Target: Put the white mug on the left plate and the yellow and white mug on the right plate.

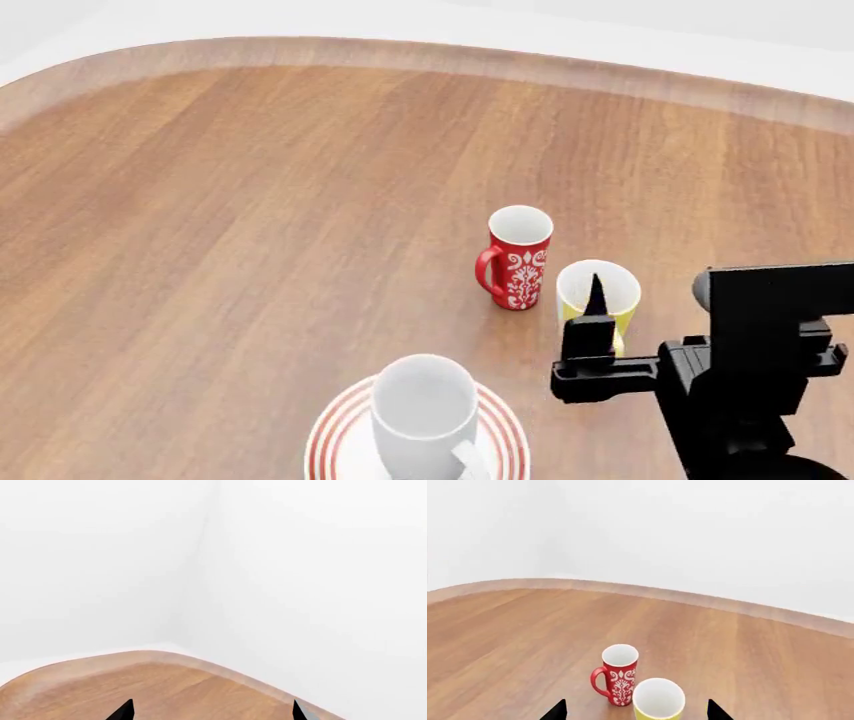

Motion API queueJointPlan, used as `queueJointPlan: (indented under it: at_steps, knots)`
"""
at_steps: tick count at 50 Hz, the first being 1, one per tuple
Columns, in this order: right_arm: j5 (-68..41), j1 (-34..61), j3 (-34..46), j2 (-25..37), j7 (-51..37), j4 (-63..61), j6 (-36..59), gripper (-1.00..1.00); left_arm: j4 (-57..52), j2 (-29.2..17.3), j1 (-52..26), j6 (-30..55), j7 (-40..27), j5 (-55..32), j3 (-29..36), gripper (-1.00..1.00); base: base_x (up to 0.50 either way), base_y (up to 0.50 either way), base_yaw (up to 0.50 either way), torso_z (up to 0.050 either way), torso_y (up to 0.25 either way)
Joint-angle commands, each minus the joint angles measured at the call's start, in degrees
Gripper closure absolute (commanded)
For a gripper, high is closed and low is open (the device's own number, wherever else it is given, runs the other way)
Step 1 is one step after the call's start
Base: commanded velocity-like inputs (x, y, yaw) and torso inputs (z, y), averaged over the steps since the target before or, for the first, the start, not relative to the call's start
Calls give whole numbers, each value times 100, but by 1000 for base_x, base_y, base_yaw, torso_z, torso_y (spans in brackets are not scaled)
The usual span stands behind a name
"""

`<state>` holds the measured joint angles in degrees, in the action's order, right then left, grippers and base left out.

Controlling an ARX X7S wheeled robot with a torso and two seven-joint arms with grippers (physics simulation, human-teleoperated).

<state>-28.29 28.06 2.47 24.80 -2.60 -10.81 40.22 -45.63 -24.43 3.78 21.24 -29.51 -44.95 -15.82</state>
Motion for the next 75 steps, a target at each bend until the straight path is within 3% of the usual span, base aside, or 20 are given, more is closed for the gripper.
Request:
queueJointPlan:
  at_steps: [1,10,13,19,23,48,71,75]
  knots:
    - [175,-157,-144,-167,-334,82,-291,-100,27,-22,16,-48,33,21,6,-100,0,0,0,0,0]
    - [164,-157,-137,-160,-342,83,-296,-100,30,-33,19,-60,23,17,15,-100,21,6,0,0,0]
    - [154,969,107,-252,-162,1001,138,-100,35,-106,-53,20,106,-381,-4,-100,0,0,0,0,0]
    - [861,3270,779,-818,856,5135,-1284,-100,241,-58,-41,-156,293,-63,88,-100,0,0,0,0,0]
    - [1269,4659,1024,-1249,1570,8476,-2974,-100,312,-89,-95,-193,364,-78,80,-100,0,0,0,0,0]
    - [2441,4769,-28,-1394,1721,8578,-2718,-100,215,48,3,-437,349,101,127,-100,0,0,0,6,-115]
    - [2678,4501,-507,-1232,1659,8577,-2816,-100,295,-3,-25,-425,285,141,150,-100,0,0,0,3,-65]
    - [2705,4440,-538,-1262,1674,8577,-2790,-100,335,31,-26,-488,288,-221,-39,-100,0,0,0,1,-107]
